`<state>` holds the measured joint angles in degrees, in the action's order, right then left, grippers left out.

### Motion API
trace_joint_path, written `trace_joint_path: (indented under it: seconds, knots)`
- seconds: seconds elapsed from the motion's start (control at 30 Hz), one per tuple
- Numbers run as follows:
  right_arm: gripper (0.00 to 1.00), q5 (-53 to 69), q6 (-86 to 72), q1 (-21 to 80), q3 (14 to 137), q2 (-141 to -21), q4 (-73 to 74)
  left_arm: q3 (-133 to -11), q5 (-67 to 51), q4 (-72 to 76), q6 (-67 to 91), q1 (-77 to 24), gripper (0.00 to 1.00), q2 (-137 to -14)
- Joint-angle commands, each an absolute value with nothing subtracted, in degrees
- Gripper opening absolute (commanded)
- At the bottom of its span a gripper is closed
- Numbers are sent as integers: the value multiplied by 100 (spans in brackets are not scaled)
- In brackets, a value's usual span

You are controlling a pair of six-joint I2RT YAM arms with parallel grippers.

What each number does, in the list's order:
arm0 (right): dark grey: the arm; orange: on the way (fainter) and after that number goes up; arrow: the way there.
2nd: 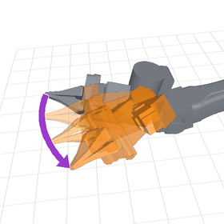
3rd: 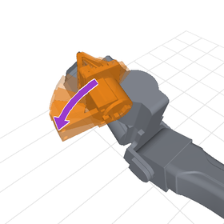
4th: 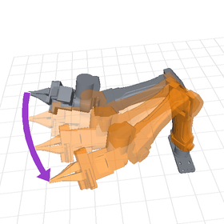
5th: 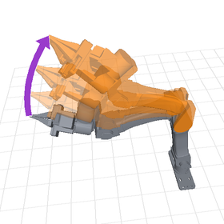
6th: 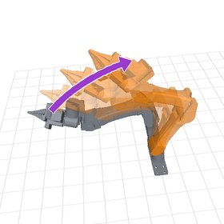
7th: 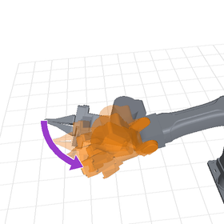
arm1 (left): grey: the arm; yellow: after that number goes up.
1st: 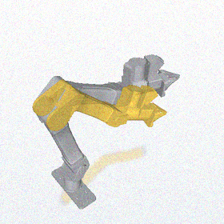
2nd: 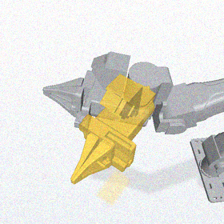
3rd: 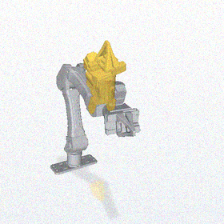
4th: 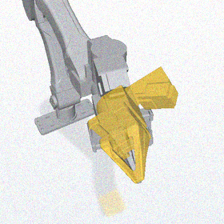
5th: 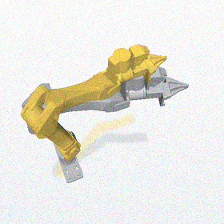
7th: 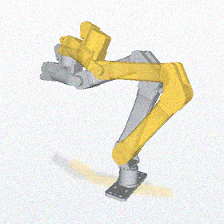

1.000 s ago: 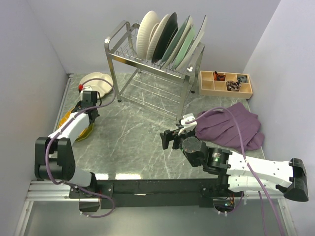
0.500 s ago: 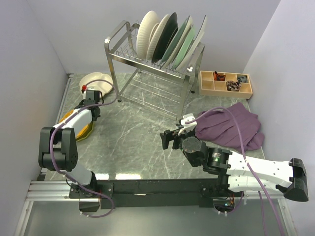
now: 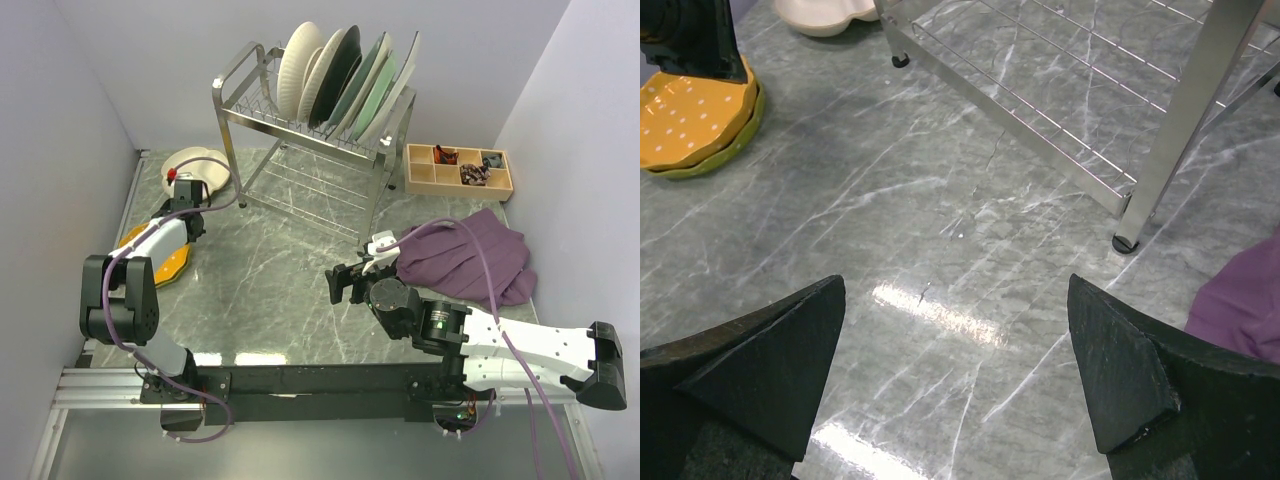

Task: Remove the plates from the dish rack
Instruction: Place the plate at the center of the board.

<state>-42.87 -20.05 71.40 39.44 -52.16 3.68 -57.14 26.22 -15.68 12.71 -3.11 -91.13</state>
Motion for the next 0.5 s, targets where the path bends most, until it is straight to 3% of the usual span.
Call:
trace_joint_path:
  seconds: [0.0, 0.27, 0.37, 0.47]
  knots:
    - [97, -4403, -1986, 7181, 4184, -5080, 220, -5950, 2505, -1476, 1248, -281, 26, -9044]
    - [97, -4359, -1995, 7181, 4184, -5062, 237, -6380, 1724, -1609, 1800, -281, 29, -8386]
    - [97, -4368, -1986, 7181, 4166, -5097, 202, -6460, 960, -1302, 2195, -281, 37, -7771]
    - [97, -4386, -1995, 7189, 4227, -5185, 254, -6460, 143, -933, 2477, -281, 54, -7243]
